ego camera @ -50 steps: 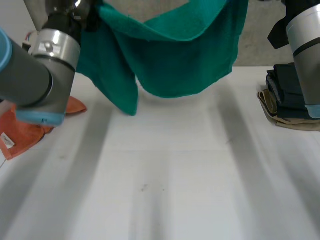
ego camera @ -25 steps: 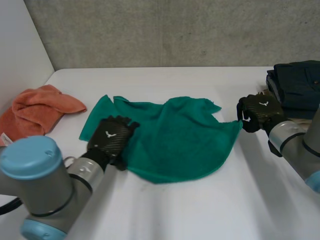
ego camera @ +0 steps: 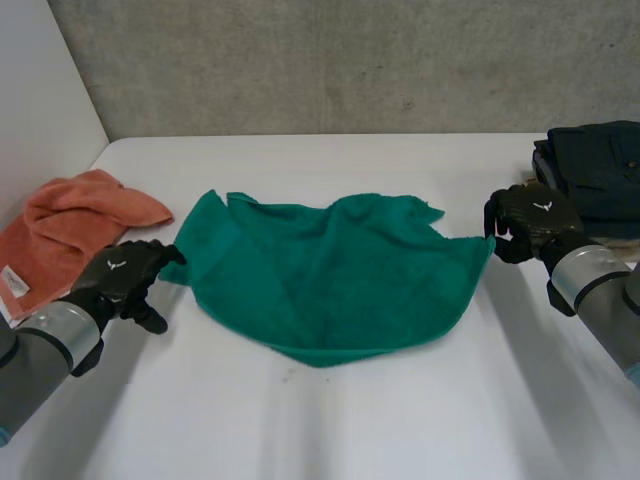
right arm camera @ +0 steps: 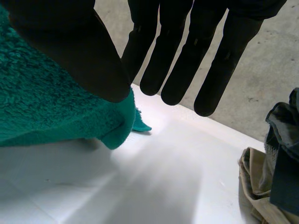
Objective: Fold the laundry.
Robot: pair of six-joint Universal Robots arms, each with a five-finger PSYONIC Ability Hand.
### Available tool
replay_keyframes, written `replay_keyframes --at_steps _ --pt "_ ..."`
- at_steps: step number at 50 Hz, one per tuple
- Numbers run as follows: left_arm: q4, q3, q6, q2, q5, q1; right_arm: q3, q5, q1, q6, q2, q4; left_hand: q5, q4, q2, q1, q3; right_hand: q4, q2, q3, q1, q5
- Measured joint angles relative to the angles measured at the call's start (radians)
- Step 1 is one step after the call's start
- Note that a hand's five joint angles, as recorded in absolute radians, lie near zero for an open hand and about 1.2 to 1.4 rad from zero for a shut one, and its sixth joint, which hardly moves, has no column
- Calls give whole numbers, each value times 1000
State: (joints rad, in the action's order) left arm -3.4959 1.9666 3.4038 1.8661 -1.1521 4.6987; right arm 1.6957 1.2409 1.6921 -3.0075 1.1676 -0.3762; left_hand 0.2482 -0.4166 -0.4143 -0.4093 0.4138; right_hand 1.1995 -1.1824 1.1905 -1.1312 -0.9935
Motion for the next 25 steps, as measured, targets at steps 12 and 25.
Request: replay_keyframes --at_steps 12,25 --pt "-158 -199 88 246 70 -21 12 4 8 20 -7 -1 55 -57 -55 -60 57 0 0 0 0 0" --pt "-165 -378 136 406 46 -88 13 6 4 35 -11 0 645 -662 -675 -709 670 0 0 0 0 0"
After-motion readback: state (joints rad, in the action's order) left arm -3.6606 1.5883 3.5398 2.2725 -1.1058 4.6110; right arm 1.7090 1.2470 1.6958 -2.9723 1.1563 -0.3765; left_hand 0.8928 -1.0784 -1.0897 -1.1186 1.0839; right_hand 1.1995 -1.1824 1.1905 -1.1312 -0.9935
